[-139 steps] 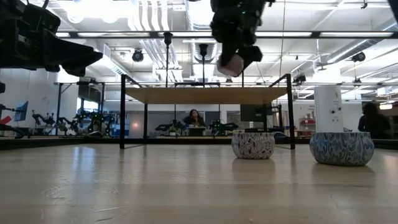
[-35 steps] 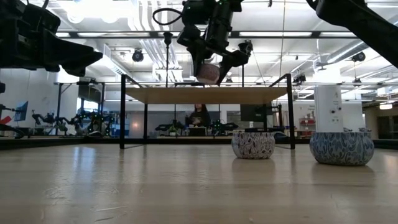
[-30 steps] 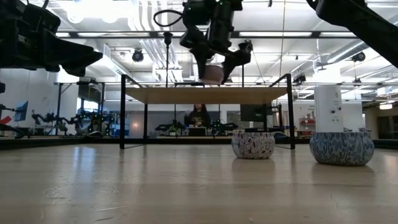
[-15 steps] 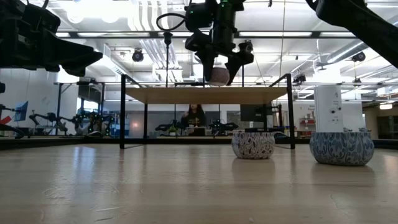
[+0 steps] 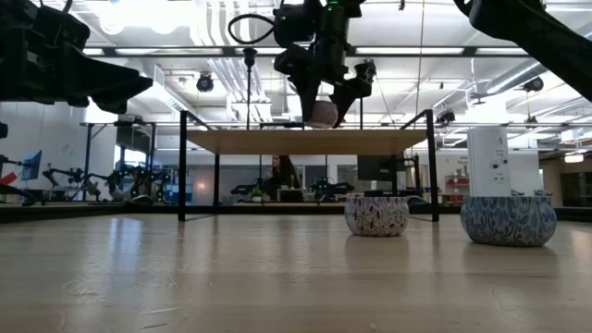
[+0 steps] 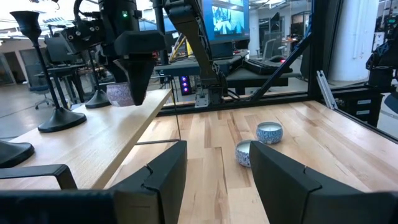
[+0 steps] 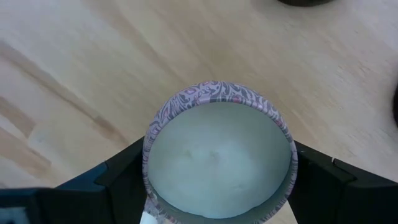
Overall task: Pick & Place candle stick holders
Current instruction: Put the pink scented candle on the shelf
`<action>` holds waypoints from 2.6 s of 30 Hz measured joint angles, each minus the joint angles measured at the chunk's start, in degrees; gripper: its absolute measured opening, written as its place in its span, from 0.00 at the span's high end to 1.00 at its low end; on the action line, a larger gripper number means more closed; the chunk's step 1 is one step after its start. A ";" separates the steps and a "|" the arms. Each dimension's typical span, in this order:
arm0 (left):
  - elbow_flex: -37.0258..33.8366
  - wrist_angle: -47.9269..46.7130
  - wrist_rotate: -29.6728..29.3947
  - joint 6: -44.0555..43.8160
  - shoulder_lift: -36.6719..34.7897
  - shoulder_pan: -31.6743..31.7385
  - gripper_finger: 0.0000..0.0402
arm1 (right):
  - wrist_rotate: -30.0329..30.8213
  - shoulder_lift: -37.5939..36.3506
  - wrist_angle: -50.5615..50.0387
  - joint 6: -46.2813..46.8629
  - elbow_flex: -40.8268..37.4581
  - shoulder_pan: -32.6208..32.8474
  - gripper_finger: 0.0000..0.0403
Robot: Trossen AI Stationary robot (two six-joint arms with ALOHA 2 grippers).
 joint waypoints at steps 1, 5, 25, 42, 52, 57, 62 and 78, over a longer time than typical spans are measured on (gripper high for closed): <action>-0.01 0.00 0.00 -0.01 0.02 -0.01 0.55 | -0.65 0.02 0.16 -0.77 0.00 0.11 0.28; 0.00 0.00 0.00 0.01 0.02 -0.01 0.55 | -2.02 0.02 2.32 -1.34 0.00 0.95 0.28; 0.00 0.00 0.00 0.02 0.00 0.01 0.55 | -3.25 0.02 6.01 -11.81 -0.02 1.69 0.28; 0.00 0.00 0.00 0.02 -0.01 0.01 0.55 | 1.41 0.40 4.82 -21.28 -0.22 1.40 0.28; 0.00 0.00 0.00 -0.01 -0.01 0.01 0.55 | 2.58 2.91 3.53 -20.45 -0.02 1.44 0.28; 0.00 0.00 0.00 0.00 -0.01 0.01 0.55 | 2.78 2.70 4.13 -19.12 -0.13 1.46 0.28; 0.00 0.00 0.00 0.02 -0.01 -0.01 0.55 | 3.51 2.64 5.68 -16.10 -0.17 1.31 0.28; 0.00 0.00 0.00 0.01 -0.01 0.01 0.55 | 1.61 2.62 5.91 -15.71 -0.24 1.09 0.17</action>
